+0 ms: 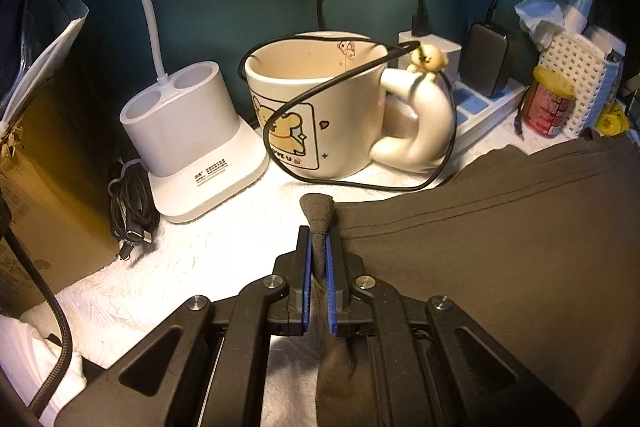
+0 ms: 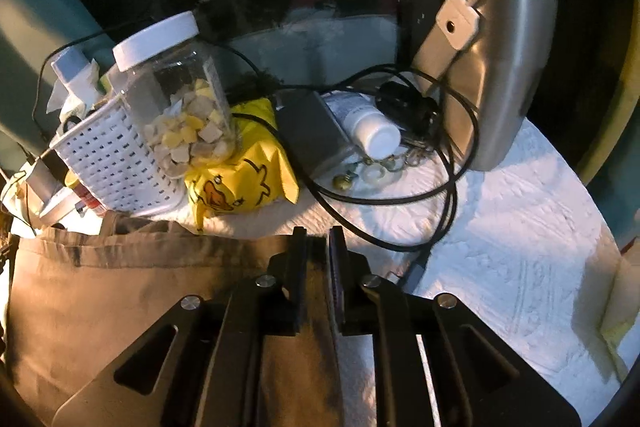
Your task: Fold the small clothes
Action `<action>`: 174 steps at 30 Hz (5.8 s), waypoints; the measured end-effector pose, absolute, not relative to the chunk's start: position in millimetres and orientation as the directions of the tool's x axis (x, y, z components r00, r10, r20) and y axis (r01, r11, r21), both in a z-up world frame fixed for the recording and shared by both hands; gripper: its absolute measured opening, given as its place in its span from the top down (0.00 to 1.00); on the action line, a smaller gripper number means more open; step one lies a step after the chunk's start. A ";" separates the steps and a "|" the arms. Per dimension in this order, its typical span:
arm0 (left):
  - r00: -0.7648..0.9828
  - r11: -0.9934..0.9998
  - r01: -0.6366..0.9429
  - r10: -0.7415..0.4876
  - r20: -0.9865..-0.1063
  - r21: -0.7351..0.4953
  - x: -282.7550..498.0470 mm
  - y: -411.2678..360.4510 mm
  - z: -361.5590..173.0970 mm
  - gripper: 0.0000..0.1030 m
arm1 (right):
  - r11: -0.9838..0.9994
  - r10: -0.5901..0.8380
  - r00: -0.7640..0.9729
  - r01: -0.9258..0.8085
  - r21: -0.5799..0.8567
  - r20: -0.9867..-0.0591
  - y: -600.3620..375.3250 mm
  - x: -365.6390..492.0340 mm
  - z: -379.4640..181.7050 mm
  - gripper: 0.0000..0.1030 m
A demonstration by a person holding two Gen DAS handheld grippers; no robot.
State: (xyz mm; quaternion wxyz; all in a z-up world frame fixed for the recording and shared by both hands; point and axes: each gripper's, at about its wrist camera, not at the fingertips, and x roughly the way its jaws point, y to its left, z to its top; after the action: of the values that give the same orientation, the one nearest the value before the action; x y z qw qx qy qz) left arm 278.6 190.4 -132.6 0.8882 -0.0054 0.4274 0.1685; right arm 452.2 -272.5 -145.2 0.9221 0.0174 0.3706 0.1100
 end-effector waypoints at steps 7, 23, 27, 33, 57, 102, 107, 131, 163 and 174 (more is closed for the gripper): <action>0.529 0.926 -0.306 0.360 -0.768 0.222 288.7 193.3 -138.8 0.94 | 0.974 0.214 0.690 -0.203 0.098 -0.691 -266.2 439.9 -141.6 0.71; 0.559 0.935 -0.335 0.296 -0.775 0.115 250.3 190.8 -95.4 0.94 | 0.974 0.204 0.713 -0.217 0.065 -0.671 -264.3 406.0 -119.4 0.52; 0.557 0.940 -0.315 0.296 -0.776 0.133 240.0 176.8 -87.7 0.94 | 0.973 0.208 0.718 -0.219 0.068 -0.664 -267.8 389.2 -114.1 0.52; 0.563 0.947 -0.310 0.254 -0.786 0.084 218.5 166.2 -84.5 0.94 | 0.975 0.205 0.725 -0.212 0.070 -0.658 -274.3 364.0 -107.9 0.52; 0.511 0.930 -0.363 0.152 -0.846 -0.053 79.8 127.6 -104.5 0.93 | 0.964 0.264 0.620 -0.194 0.181 -0.738 -342.2 228.5 -166.3 0.52; 0.555 0.929 -0.360 0.134 -0.821 -0.092 48.1 109.0 -102.0 1.00 | 0.973 0.218 0.672 -0.204 0.106 -0.707 -329.4 184.9 -164.3 0.98; 0.568 0.919 -0.376 0.124 -0.813 -0.122 27.2 117.9 -92.4 1.00 | 0.988 0.151 0.705 -0.129 0.084 -0.693 -362.4 172.6 -146.7 1.00; 0.559 0.941 -0.315 0.082 -0.825 -0.121 63.9 90.0 -121.5 0.10 | 0.918 0.365 0.654 -0.135 0.373 -0.662 -323.5 206.4 -179.0 0.44; 0.487 0.933 -0.283 -0.061 -0.871 -0.224 0.3 76.1 -109.5 0.81 | 0.958 0.263 0.550 -0.247 0.146 -0.793 -315.1 117.9 -177.9 0.91; 0.519 0.907 -0.380 0.045 -0.854 -0.183 20.7 114.0 -84.9 0.60 | 0.974 0.226 0.587 -0.126 0.189 -0.778 -353.7 137.9 -155.2 0.62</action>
State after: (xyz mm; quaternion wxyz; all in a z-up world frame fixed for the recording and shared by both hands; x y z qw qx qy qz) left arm 20.7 114.0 -84.9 0.8535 -0.1763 0.4743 0.1243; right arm 137.9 -353.7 -155.2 0.8889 0.0567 0.4437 0.0990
